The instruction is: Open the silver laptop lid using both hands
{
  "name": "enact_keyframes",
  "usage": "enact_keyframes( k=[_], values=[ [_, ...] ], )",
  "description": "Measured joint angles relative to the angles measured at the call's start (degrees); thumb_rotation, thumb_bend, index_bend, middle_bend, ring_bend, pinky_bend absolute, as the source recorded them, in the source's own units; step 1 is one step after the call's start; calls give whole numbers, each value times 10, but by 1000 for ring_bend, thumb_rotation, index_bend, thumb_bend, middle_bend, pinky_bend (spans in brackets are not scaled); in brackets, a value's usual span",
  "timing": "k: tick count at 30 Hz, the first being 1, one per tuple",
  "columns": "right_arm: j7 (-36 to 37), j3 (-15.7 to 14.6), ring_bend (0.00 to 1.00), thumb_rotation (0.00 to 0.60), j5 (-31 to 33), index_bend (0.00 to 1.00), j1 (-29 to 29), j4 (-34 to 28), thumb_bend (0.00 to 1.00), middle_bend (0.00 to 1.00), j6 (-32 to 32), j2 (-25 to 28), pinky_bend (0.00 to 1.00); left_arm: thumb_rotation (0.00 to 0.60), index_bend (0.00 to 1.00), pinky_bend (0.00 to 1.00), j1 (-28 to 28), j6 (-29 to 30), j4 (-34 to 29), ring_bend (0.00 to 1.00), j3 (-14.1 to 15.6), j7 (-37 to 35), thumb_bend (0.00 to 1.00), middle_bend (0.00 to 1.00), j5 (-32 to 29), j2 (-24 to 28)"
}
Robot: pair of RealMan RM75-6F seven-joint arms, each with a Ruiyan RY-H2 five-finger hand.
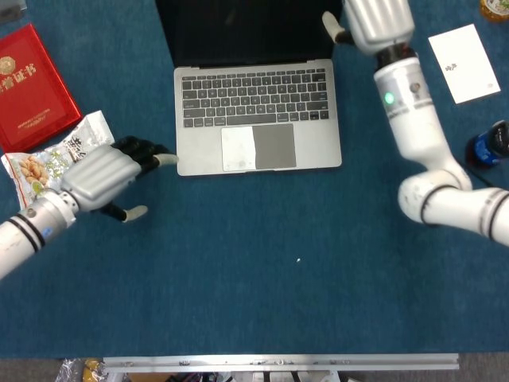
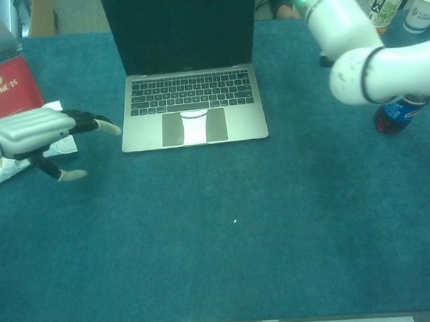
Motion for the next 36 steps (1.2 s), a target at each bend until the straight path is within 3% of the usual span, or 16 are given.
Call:
enact_keyframes(
  k=[8, 14, 21, 26, 36],
  values=[
    [-51, -35, 126, 600, 2, 156, -81, -215, 255, 199, 59, 113, 132, 501, 126, 92, 35, 41, -18, 91, -8, 17, 298, 106, -16, 36],
    [-71, -72, 126, 600, -17, 156, -150, -326, 256, 200, 125, 187, 132, 492, 126, 92, 62, 71, -28, 91, -15, 24, 298, 109, -27, 56],
    [-74, -110, 126, 600, -69, 156, -216, -399, 256, 200, 199, 234, 131, 487, 126, 92, 95, 111, -31, 90, -26, 28, 297, 112, -37, 73],
    [-71, -139, 126, 600, -110, 156, -266, -434, 256, 200, 251, 257, 132, 431, 126, 92, 116, 139, -38, 91, -38, 41, 297, 114, -46, 87],
    [-42, -183, 126, 600, -187, 156, -359, -455, 256, 200, 344, 278, 132, 377, 126, 92, 166, 169, -54, 90, -61, 56, 298, 116, -99, 116]
  ],
)
